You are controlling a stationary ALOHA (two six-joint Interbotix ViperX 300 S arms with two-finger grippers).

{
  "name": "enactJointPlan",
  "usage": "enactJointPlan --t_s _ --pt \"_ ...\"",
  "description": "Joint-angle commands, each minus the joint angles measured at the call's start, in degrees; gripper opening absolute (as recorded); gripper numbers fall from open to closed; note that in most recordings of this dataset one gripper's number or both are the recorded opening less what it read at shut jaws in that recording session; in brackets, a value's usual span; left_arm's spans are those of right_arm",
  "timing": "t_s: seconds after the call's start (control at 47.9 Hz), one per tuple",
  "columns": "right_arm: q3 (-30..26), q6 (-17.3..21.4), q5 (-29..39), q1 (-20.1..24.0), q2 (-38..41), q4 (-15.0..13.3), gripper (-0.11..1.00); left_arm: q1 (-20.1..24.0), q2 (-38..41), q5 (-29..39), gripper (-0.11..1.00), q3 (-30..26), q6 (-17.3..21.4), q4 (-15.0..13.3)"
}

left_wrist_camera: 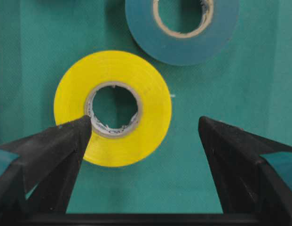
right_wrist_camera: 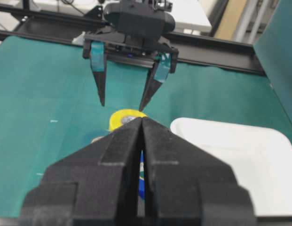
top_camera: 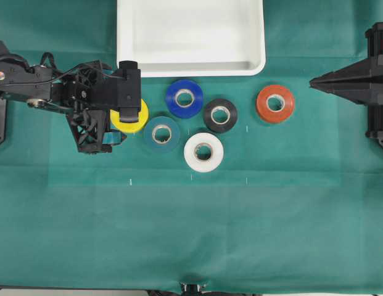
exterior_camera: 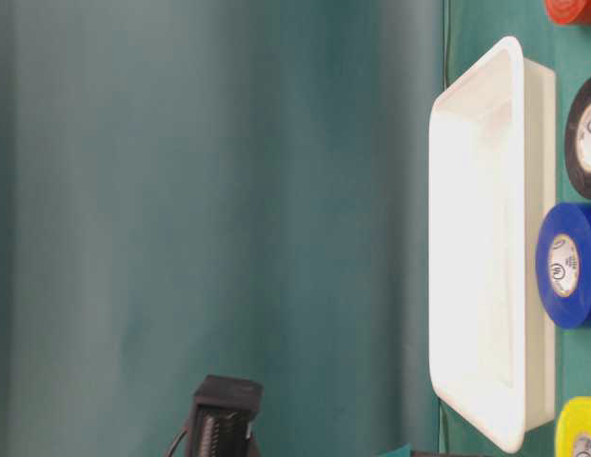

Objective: Pick up the tape from a random location and place it into the white case.
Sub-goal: 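Lower the left gripper over the yellow roll's edge, fingers straddling it, then close the left gripper on the yellow roll's rim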

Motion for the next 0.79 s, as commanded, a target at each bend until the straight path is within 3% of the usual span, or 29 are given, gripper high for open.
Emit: enactJointPlan --t_s 0.0,0.773 --pt "-1.3 -0.1 -0.3 -0.1 0.6 -0.1 0.0 -0.1 0.2 -1.1 0.99 0.3 -0.3 0.0" --pt "-1.2 -0.1 -0.3 -0.1 1.1 -0.1 0.0 -0.1 5.7 -4.9 0.99 1.0 -1.2 0.0"
